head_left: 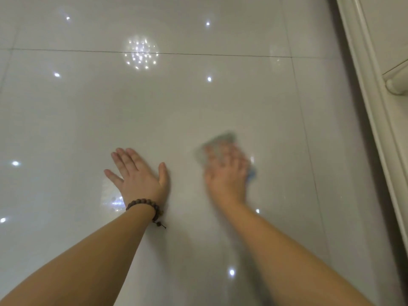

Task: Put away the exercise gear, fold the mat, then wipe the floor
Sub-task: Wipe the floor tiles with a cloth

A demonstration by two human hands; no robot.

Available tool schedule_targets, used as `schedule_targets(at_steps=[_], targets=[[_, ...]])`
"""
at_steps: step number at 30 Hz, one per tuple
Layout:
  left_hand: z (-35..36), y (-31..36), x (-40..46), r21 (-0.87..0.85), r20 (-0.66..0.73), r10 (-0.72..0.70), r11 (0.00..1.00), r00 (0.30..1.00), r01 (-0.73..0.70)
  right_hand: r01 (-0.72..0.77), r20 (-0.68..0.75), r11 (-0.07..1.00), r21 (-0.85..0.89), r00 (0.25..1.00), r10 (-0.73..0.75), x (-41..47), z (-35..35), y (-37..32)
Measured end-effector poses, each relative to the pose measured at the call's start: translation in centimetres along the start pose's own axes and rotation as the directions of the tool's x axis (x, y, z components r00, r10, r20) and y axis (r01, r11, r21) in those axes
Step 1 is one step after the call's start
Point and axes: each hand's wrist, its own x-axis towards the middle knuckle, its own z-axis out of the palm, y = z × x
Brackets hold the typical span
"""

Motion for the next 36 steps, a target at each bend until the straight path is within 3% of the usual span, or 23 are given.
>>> schedule_targets(at_steps=[2,4,6,8,10,13,16,17,18,20,21,23,26,28,31,32,34,36], targets=[[0.0,-0.1,-0.3,-0.05,-0.024,0.032,0.998,0.999,-0.033,0.362,0.128,0.929,0.075,0.921,-0.369,-1.7,-0.2,-1.0],[0.0,-0.1,-0.4,-0.12,-0.05,0.081,0.989,0.996,-0.086,0.48,0.139,0.872,0.096,0.861,-0.489,-1.3,-0.8,2.5],[-0.5,-0.2,-0.5,-0.212,-0.084,0.124,0.967,0.989,-0.139,0.331,0.096,0.943,0.028,0.939,-0.332,-0.9,-1.1,7.5],[-0.8,-1.5,-2.1,-0.254,-0.093,0.099,0.96,0.991,-0.12,0.006,0.048,1.0,-0.011,0.999,-0.006,-0.4,-1.9,13.0],[0.0,-3.8,-6.7,-0.192,-0.054,0.003,0.981,0.999,-0.013,-0.208,0.045,0.977,-0.053,0.977,0.21,-0.5,-3.0,17.6],[1.8,-6.9,-14.2,-0.039,0.119,-0.113,0.992,0.986,0.118,-0.347,0.054,0.937,-0.038,0.936,0.349,-0.3,-4.3,20.2],[2.6,-7.2,-15.2,0.085,0.168,-0.15,0.987,0.974,0.137,-0.606,0.001,0.795,0.031,0.796,0.606,0.1,-3.7,15.4],[2.4,-7.0,-14.9,0.089,0.161,-0.153,0.986,0.975,0.141,-0.616,-0.004,0.786,0.049,0.787,0.617,-0.3,-3.4,12.5],[2.1,-6.8,-14.8,0.09,0.152,-0.15,0.986,0.977,0.138,-0.538,-0.011,0.841,0.056,0.842,0.539,-1.1,-3.0,9.4],[2.0,-6.6,-15.1,0.103,0.157,-0.157,0.985,0.975,0.142,-0.148,0.039,0.988,0.043,0.988,0.146,-3.9,-2.1,4.0],[2.0,-6.6,-15.2,0.112,0.152,-0.157,0.984,0.976,0.141,0.073,0.082,0.996,0.045,0.994,-0.077,-5.3,-1.8,2.2],[1.9,-6.6,-15.1,0.118,0.152,-0.154,0.984,0.976,0.136,0.359,0.145,0.928,0.1,0.917,-0.371,-6.5,-1.4,1.9],[2.0,-6.6,-15.0,0.087,0.13,-0.131,0.989,0.983,0.12,0.473,0.145,0.873,0.122,0.861,-0.487,-5.9,-1.6,6.4],[2.1,-6.6,-15.1,0.063,0.117,-0.127,0.991,0.985,0.121,0.344,0.133,0.935,0.083,0.926,-0.352,-6.0,-2.3,11.3],[2.2,-6.7,-15.0,0.065,0.1,-0.123,0.991,0.987,0.117,-0.053,0.079,0.998,-0.033,0.995,0.056,-6.9,-4.6,19.9],[2.2,-6.8,-15.0,0.067,0.099,-0.123,0.991,0.987,0.117,-0.241,0.069,0.97,-0.039,0.968,0.243,-7.4,-5.5,21.8],[2.2,-6.8,-15.1,0.058,0.087,-0.121,0.992,0.989,0.116,-0.599,0.035,0.801,0.001,0.8,0.598,-7.8,-6.3,22.4],[2.3,-6.7,-15.0,0.034,0.066,-0.119,0.993,0.991,0.117,-0.763,-0.03,0.645,0.046,0.644,0.764,-7.6,-5.2,17.8]])
